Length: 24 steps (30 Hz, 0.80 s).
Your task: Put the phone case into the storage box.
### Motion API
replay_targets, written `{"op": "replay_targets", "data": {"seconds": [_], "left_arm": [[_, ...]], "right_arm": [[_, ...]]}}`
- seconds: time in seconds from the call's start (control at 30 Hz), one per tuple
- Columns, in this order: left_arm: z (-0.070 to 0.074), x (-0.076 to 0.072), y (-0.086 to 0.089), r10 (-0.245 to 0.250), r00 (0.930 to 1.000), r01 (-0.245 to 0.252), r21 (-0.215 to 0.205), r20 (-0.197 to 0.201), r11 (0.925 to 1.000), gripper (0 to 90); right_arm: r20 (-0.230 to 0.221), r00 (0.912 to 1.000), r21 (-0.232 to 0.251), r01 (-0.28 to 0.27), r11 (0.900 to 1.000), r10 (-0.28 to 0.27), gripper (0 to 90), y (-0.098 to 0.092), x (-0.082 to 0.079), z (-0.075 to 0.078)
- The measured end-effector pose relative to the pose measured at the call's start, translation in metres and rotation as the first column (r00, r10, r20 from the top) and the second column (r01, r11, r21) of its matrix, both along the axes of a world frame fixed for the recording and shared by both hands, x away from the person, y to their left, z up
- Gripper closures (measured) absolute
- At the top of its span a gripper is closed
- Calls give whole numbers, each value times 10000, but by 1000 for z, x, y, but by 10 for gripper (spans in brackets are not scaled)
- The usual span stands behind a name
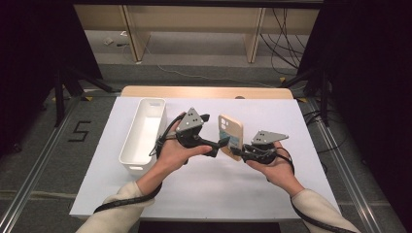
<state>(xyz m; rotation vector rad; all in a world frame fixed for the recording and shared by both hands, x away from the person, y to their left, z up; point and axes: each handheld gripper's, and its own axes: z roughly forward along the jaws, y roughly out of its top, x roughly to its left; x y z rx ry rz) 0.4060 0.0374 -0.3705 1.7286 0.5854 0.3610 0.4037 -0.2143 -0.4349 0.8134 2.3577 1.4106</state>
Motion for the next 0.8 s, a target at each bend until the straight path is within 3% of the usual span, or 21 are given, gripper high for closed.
{"op": "replay_targets", "data": {"seconds": [0.8], "left_arm": [[-2,6,-11,875,9961,-876,62,70,9961,0]], "right_arm": [[48,10000,178,30,9998,-31,803,19,2,-2]]}}
